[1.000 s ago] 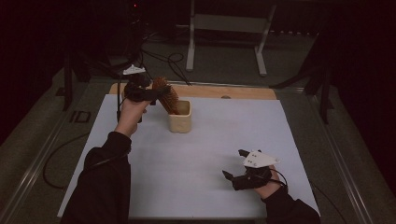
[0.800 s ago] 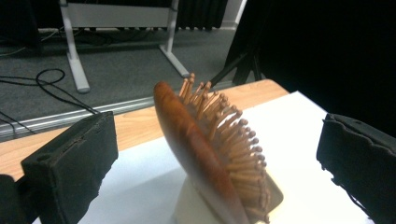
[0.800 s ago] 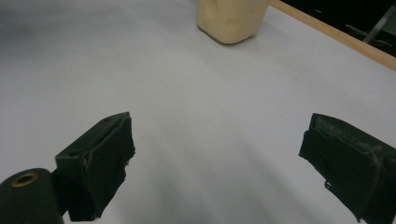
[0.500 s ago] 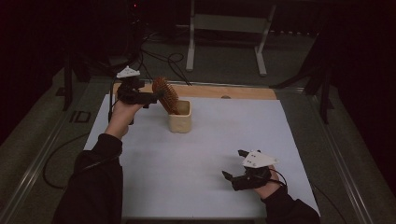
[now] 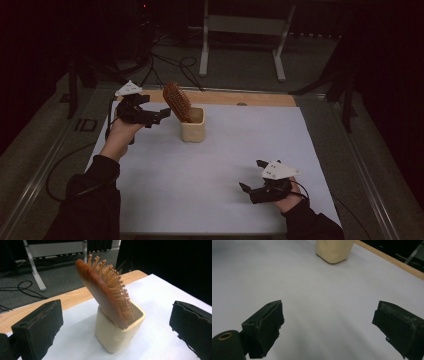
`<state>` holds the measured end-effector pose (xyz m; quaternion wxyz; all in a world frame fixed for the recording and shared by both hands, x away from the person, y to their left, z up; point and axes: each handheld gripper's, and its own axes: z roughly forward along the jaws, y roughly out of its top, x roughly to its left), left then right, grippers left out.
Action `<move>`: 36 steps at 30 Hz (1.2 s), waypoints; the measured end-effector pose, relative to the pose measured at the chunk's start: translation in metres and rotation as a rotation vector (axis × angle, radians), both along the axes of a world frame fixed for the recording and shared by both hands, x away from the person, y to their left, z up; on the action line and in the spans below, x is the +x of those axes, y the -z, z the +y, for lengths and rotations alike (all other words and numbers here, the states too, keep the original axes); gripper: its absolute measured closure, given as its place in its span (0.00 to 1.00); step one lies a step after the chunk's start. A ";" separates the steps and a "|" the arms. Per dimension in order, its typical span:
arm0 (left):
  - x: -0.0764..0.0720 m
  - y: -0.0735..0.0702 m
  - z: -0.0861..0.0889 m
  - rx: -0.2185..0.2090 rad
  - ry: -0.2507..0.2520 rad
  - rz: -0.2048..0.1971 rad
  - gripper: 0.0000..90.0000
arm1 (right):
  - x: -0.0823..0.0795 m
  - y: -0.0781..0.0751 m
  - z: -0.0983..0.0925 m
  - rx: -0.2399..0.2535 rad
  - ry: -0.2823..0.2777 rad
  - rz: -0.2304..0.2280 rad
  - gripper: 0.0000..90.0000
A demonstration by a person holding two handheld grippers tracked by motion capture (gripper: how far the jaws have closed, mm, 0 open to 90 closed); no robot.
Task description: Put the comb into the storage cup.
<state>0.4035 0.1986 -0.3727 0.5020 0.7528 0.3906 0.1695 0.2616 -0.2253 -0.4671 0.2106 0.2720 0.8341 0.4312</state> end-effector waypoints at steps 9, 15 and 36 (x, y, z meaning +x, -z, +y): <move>-0.016 0.010 0.007 0.001 0.033 -0.006 0.00 | 0.000 0.000 -0.004 -0.003 0.009 0.002 0.09; -0.027 0.019 0.010 0.017 0.048 -0.003 0.00 | -0.001 0.000 -0.008 -0.001 0.017 -0.001 0.09; -0.072 0.060 0.019 0.102 0.081 0.021 0.00 | -0.004 0.003 -0.015 -0.013 0.026 0.003 0.09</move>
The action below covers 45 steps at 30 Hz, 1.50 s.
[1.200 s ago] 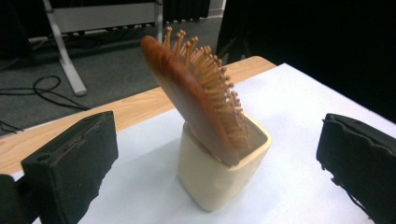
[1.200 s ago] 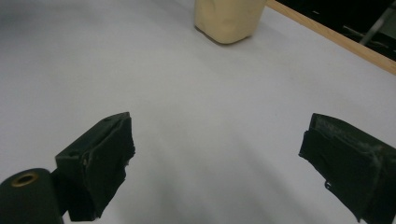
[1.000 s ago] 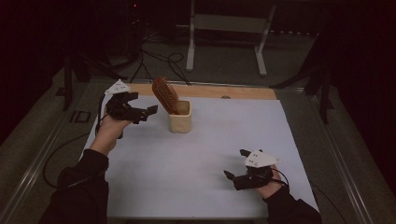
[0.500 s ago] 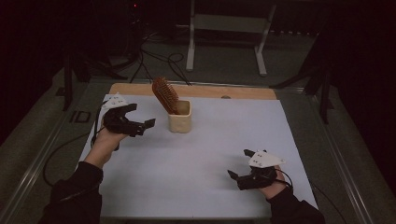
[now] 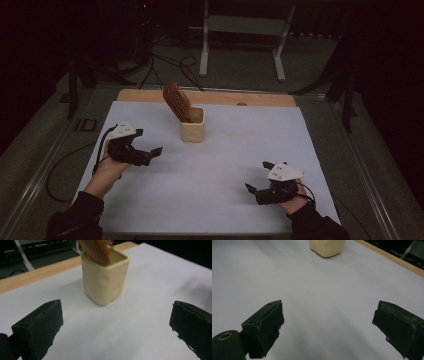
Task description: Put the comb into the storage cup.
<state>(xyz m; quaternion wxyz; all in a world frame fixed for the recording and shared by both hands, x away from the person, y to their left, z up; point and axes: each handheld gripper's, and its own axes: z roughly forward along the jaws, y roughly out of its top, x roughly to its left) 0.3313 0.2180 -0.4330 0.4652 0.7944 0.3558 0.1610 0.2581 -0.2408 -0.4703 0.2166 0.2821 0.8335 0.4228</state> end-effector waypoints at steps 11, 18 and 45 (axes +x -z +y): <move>-0.028 0.023 0.005 0.002 0.022 0.002 0.00 | -0.004 0.003 0.000 -0.006 0.001 0.007 0.09; -0.044 0.042 0.010 -0.012 0.038 0.004 0.00 | -0.005 0.003 -0.001 -0.008 -0.001 0.007 0.09; -0.094 0.080 0.049 -0.068 -0.001 0.024 0.00 | -0.007 0.009 0.000 -0.023 0.006 0.024 0.09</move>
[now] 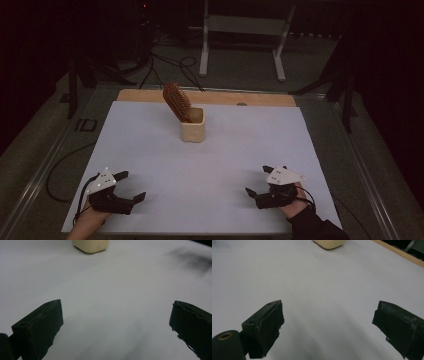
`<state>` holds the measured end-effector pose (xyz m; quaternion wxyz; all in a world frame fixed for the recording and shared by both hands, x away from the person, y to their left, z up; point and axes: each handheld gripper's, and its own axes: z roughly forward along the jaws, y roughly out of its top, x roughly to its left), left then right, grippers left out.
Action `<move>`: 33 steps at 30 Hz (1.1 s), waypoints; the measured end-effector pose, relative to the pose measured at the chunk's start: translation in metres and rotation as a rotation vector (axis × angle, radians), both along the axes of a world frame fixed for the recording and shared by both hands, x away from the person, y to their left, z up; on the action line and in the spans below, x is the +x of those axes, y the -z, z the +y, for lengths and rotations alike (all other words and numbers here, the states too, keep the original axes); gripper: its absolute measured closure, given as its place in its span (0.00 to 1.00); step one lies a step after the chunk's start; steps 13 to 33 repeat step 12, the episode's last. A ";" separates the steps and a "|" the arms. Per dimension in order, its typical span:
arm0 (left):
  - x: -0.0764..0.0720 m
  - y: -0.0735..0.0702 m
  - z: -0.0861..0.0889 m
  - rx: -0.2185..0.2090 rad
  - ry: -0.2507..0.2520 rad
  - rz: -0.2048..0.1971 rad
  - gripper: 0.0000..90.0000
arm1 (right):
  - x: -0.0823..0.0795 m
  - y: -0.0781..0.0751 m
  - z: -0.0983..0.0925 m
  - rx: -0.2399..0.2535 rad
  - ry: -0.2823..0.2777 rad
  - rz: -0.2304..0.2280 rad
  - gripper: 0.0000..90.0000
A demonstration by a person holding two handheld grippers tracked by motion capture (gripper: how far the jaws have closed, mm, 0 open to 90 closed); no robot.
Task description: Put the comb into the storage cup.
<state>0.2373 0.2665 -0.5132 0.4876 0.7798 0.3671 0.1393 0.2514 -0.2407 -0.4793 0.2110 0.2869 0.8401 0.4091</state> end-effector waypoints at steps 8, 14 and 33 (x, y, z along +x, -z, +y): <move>-0.004 0.001 0.000 0.021 -0.010 -0.030 0.00 | 0.001 0.002 0.000 -0.007 -0.003 -0.004 0.09; -0.005 0.001 -0.002 0.029 -0.004 -0.029 0.00 | 0.001 0.002 0.001 -0.011 -0.009 -0.008 0.09; -0.005 0.001 -0.002 0.029 -0.004 -0.029 0.00 | 0.001 0.002 0.001 -0.011 -0.009 -0.008 0.09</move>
